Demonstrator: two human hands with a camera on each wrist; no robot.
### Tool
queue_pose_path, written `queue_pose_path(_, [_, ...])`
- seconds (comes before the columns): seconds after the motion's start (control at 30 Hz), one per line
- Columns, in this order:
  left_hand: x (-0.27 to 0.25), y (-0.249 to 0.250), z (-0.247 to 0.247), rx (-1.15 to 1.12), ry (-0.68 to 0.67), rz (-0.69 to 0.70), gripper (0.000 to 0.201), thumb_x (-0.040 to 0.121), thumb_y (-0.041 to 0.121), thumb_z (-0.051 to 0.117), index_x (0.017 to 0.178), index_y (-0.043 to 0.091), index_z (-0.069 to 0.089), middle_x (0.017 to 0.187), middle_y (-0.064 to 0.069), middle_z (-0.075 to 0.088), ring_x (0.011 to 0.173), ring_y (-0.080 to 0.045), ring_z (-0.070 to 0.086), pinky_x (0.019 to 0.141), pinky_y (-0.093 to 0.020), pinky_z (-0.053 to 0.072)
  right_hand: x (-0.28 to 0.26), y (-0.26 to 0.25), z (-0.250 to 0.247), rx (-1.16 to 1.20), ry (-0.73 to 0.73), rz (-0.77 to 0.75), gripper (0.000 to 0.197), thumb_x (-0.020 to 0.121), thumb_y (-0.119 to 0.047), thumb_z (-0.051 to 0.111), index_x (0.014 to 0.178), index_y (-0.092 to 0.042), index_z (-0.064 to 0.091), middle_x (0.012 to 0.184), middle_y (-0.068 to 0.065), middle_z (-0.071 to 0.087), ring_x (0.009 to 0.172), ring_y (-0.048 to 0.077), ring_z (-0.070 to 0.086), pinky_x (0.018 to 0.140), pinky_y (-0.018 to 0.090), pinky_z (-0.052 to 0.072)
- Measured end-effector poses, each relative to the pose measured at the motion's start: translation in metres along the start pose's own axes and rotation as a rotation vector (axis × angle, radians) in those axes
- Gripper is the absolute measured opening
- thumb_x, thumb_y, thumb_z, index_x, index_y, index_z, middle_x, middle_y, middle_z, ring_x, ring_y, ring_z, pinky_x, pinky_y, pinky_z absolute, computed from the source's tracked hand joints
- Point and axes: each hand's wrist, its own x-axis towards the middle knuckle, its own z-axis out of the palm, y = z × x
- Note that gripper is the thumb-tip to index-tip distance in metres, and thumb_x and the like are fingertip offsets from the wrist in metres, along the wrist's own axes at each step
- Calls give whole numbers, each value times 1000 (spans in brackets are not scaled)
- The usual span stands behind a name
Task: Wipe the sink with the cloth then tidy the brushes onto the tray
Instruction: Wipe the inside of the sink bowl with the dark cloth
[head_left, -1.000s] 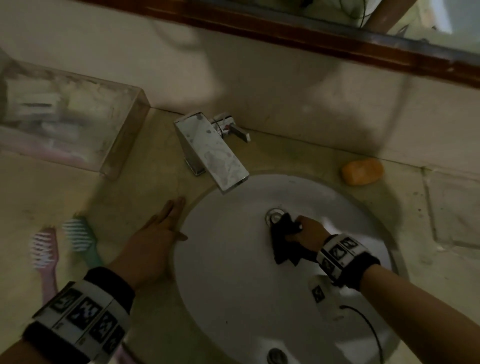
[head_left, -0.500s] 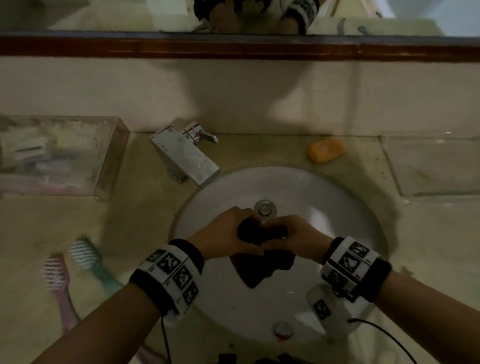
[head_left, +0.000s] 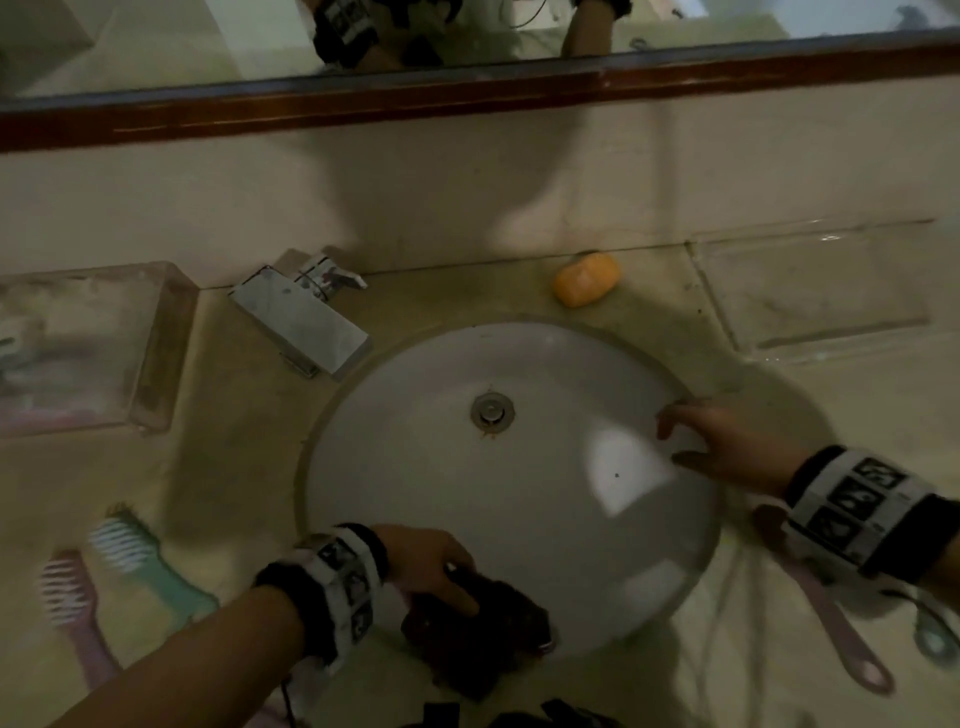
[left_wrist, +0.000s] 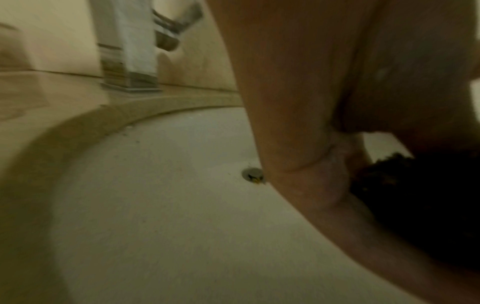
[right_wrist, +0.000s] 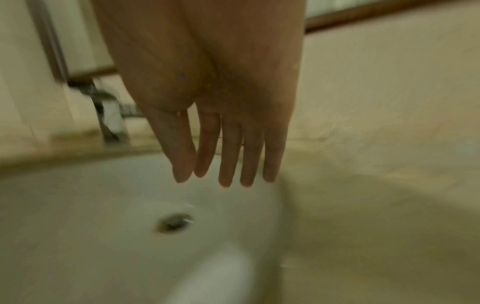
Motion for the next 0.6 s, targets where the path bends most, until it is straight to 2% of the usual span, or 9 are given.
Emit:
queue_pose_path(0.1, [18, 15, 17, 261, -32, -48, 49, 95, 38, 50, 132, 6, 50, 137, -15, 51, 121, -32, 53, 101, -42, 44, -8, 22, 0, -175, -68, 6, 38, 88, -28, 62, 125, -24, 53, 151, 2, 35, 141, 19, 31, 115, 31, 30])
queue_pose_path(0.2, [27, 23, 21, 528, 79, -34, 52, 93, 35, 55, 135, 7, 45, 138, -19, 38, 118, -38, 50, 97, -46, 47, -15, 29, 4, -248, -113, -30, 42, 90, -34, 57, 131, -30, 48, 159, -2, 18, 149, 16, 7, 120, 28, 21])
queue_pose_path(0.27, [26, 29, 20, 553, 121, 35, 46, 93, 29, 55, 132, 7, 45, 134, -20, 43, 113, -39, 53, 92, -46, 48, -15, 30, 5, -233, -138, -42, 43, 91, -34, 56, 132, -30, 46, 160, -2, 12, 150, 17, -2, 120, 29, 17])
queue_pose_path(0.37, [25, 28, 13, 455, -64, 69, 50, 92, 33, 58, 133, 6, 49, 129, -20, 55, 114, -36, 56, 94, -42, 46, -14, 30, 8, -209, -155, -55, 43, 91, -34, 56, 132, -30, 46, 161, -3, 8, 149, 18, -9, 120, 30, 13])
queue_pose_path(0.43, [24, 22, 5, 430, -183, 51, 57, 90, 34, 61, 140, 13, 43, 138, -14, 52, 124, -34, 51, 104, -44, 42, -14, 31, 9, -208, -155, -74, 43, 90, -35, 57, 132, -30, 46, 160, -3, 9, 149, 18, -10, 121, 30, 15])
queue_pose_path(0.53, [31, 20, 2, 465, -241, 40, 68, 88, 32, 63, 147, 20, 32, 152, -9, 37, 136, -31, 39, 114, -48, 33, -13, 34, 6, -204, -156, -86, 44, 91, -32, 57, 133, -29, 46, 160, -4, 11, 149, 16, -9, 121, 29, 15])
queue_pose_path(0.6, [37, 22, 6, 477, -226, 31, 71, 83, 37, 67, 145, 22, 35, 150, -10, 39, 134, -32, 42, 112, -47, 36, -14, 35, 4, -206, -166, -88, 44, 92, -31, 56, 134, -29, 45, 160, -6, 9, 149, 15, -10, 121, 29, 14])
